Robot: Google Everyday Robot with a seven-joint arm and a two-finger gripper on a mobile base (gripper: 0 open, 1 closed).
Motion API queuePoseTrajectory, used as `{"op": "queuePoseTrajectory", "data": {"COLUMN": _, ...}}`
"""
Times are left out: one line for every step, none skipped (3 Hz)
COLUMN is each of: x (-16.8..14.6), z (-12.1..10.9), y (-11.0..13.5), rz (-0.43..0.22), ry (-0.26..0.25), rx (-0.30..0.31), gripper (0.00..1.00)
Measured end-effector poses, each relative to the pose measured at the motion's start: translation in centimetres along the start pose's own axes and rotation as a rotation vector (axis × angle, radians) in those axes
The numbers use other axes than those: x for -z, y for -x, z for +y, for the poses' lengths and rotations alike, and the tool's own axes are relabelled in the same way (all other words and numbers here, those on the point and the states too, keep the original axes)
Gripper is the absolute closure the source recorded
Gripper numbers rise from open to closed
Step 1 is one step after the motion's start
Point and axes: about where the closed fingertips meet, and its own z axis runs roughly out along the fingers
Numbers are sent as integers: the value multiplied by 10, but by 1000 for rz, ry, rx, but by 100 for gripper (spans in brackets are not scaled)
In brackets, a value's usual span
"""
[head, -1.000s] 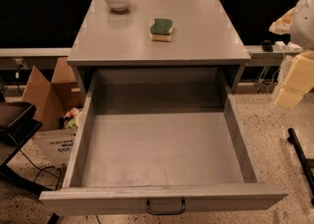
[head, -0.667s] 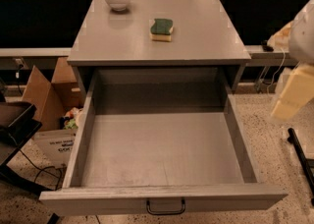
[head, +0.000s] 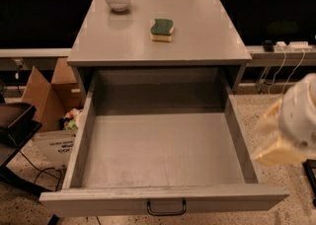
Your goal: Close top drawer
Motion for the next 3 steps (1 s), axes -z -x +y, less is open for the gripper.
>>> {"op": "queuePoseTrajectory", "data": {"x": -30, "z": 54, "y": -10, "rz": -18, "ry": 31, "rx": -53, "gripper": 74}}
{"op": "queuePoseTrajectory", "data": {"x": -77, "z": 107, "y": -21, "rz": -27, "ry": 91, "rx": -77, "gripper": 97}}
{"op": "queuePoseTrajectory", "data": {"x": -137, "z": 146, "y": -36, "rz": -46, "ry": 151, "rx": -98, "gripper": 100}}
